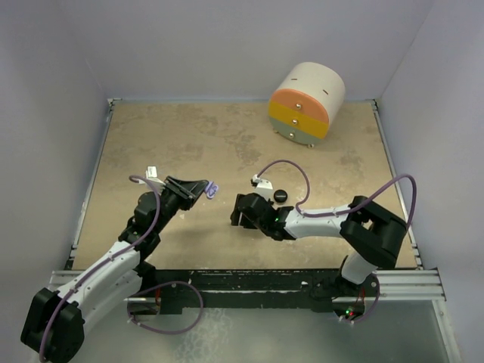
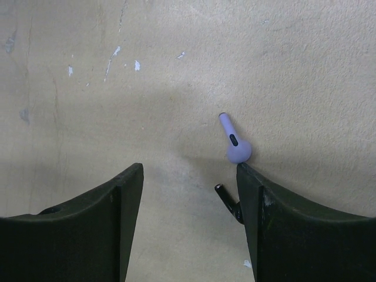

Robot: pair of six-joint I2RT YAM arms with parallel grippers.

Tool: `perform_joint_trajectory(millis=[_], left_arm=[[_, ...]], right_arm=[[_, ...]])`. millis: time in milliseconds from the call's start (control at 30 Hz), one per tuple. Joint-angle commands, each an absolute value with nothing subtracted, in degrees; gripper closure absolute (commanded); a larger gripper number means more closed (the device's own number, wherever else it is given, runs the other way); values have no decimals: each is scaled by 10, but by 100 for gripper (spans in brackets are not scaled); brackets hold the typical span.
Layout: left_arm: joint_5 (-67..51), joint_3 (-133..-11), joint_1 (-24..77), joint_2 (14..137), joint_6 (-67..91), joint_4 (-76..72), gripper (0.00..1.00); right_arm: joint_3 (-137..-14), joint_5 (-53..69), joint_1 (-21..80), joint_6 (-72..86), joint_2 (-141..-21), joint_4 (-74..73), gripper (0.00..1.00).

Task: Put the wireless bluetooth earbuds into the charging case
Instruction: Pick up the earbud from the center of the board.

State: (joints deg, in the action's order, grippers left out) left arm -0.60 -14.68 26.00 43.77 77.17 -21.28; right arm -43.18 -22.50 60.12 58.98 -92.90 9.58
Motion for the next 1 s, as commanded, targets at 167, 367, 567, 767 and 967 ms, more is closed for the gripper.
perform_joint_trajectory(millis=[167,367,567,767,967], left_arm=[[2,-144,259,427,767,-225,100],[5,-143,258,429,764,-222,100],[9,-145,258,436,761,-222,100],[10,-146,258,447,758,-228,100],[13,-152,258,457,753,-226,100]], right_arm=[[-456,-218,603,593,-969,86,31],[-457,-227,584,586,-980,96,30],[-441,-240,543,566,-958,93,30],[-428,-246,511,530,-939,113,30],[-450,-243,509,514,-963,109,30]])
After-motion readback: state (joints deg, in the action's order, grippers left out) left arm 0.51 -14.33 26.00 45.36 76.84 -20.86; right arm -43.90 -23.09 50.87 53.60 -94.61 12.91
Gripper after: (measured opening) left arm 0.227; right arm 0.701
